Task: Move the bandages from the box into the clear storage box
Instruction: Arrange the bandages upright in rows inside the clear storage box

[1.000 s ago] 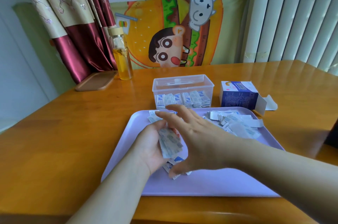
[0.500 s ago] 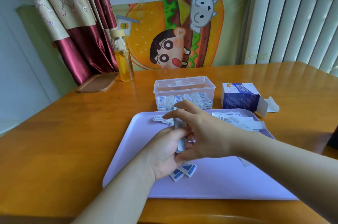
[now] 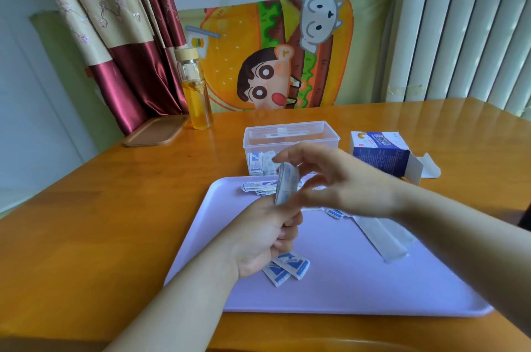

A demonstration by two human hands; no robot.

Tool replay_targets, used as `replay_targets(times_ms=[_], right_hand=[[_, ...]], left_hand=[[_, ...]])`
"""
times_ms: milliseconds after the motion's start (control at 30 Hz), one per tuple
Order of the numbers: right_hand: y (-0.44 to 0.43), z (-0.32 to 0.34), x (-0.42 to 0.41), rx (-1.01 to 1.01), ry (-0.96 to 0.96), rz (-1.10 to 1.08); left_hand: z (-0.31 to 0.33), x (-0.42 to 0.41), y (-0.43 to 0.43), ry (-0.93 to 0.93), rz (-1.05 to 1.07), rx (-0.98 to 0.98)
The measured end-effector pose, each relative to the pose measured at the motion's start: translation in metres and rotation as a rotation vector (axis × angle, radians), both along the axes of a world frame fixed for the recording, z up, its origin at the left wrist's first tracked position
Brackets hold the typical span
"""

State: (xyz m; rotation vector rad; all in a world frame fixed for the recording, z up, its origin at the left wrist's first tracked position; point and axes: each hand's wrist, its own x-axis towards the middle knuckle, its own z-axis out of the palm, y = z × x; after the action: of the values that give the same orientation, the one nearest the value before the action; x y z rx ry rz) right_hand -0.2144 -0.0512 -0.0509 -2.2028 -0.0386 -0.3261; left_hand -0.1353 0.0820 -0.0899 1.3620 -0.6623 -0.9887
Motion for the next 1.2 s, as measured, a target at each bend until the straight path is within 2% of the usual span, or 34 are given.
replay_targets(times_ms=[200, 300, 367, 400, 467, 533, 600, 667, 733, 833, 900, 967, 1100, 1200], right_hand=[[-0.013, 0.015, 0.002, -0.009, 0.083, -0.045], [-0.015, 0.019, 0.011, -0.102, -0.049, -0.202], [-0.018, 0.024, 0.019, -0.165, -0.148, -0.328], [-0.021, 0.026, 0.025, -0.141, -0.178, -0.366], [-0.025, 0.030, 0.038, 0.031, -0.204, -0.376], [-0.029, 0.034, 0.051, 0.317, -0.181, -0.297], [-0.032, 0.036, 0.066, 0.498, -0.145, -0.237], [-0.037, 0.037, 0.082, 0.506, -0.134, -0.259], [-0.046, 0.037, 0.100, 0.432, -0.147, -0.315], [-0.067, 0.037, 0.123, 0.312, -0.139, -0.434], [-0.084, 0.034, 0.138, 0.264, -0.047, -0.513], [-0.095, 0.028, 0.152, 0.296, 0.112, -0.543], [-0.103, 0.017, 0.174, 0.420, 0.369, -0.491], [-0.104, 0.007, 0.189, 0.325, 0.527, -0.458]], left_hand=[[0.012, 0.010, 0.001, -0.086, -0.141, 0.047], [0.018, 0.016, -0.009, -0.170, -0.008, 0.004], [0.022, 0.024, -0.018, -0.358, 0.088, 0.000], [0.024, 0.030, -0.024, -0.471, 0.117, 0.003], [0.030, 0.042, -0.032, -0.648, 0.152, -0.004], [0.038, 0.057, -0.037, -0.722, 0.179, -0.008], [0.045, 0.074, -0.042, -0.726, 0.178, -0.011], [0.051, 0.089, -0.048, -0.713, 0.141, -0.007], [0.055, 0.105, -0.054, -0.769, 0.107, 0.031], [0.059, 0.131, -0.057, -1.080, 0.154, 0.181], [0.056, 0.149, -0.055, -1.174, 0.207, 0.259], [0.047, 0.163, -0.054, -1.190, 0.221, 0.319], [0.033, 0.177, -0.061, -1.193, 0.115, 0.370], [0.029, 0.184, -0.065, -1.206, 0.059, 0.404]])
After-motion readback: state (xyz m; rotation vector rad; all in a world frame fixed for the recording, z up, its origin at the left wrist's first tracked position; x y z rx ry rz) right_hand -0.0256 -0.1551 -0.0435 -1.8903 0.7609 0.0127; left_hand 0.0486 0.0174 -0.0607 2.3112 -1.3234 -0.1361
